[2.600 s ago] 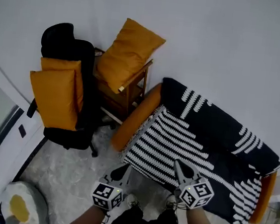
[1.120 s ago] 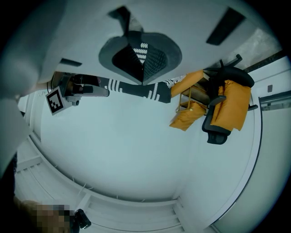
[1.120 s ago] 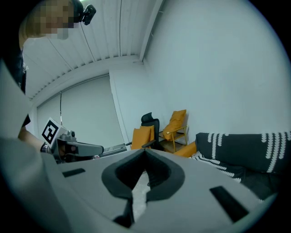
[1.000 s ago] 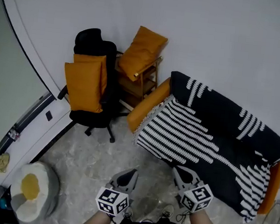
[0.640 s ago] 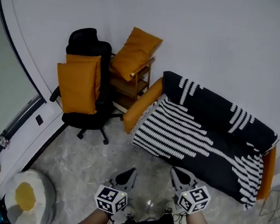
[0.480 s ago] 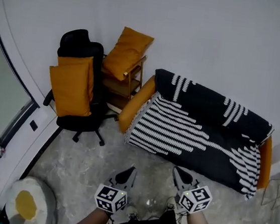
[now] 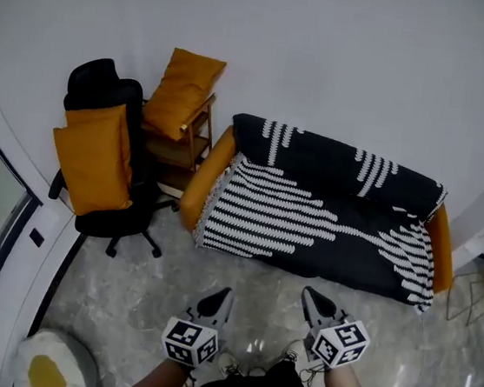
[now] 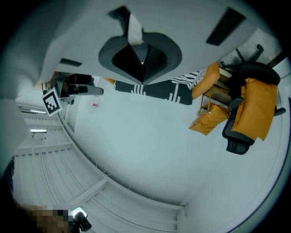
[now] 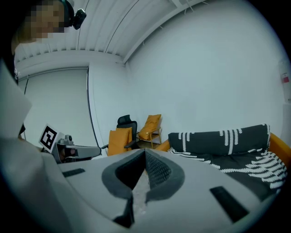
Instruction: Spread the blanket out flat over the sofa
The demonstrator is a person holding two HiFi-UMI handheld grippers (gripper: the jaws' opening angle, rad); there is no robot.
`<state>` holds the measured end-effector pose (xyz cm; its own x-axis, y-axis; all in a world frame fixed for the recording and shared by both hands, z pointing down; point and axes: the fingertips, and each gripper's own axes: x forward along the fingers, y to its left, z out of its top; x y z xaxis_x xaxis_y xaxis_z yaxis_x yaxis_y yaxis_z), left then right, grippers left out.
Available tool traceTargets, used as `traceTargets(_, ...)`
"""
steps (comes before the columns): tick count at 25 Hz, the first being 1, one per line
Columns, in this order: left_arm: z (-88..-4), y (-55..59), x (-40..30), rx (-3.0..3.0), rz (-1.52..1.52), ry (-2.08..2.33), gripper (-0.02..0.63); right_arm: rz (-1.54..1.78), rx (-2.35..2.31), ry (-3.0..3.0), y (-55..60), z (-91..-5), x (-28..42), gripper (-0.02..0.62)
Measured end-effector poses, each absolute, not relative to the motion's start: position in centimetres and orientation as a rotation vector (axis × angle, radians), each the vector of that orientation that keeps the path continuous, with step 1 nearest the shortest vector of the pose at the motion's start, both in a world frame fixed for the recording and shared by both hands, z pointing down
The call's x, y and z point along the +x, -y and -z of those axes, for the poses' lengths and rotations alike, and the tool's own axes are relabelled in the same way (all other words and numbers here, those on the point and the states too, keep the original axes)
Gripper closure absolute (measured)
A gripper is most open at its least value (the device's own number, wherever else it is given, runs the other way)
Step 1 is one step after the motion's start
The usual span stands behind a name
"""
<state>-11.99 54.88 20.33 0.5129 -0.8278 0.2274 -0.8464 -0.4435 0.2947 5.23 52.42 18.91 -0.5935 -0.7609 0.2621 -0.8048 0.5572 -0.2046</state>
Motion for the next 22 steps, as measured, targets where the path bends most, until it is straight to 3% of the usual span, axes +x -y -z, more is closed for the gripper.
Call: traceTargets(22,-20.6,-55.6,-11.8,2.399,-0.096,1.367,0.601,-0.495,1.314,2.64,-53.5,-19.7,4.3,0.592)
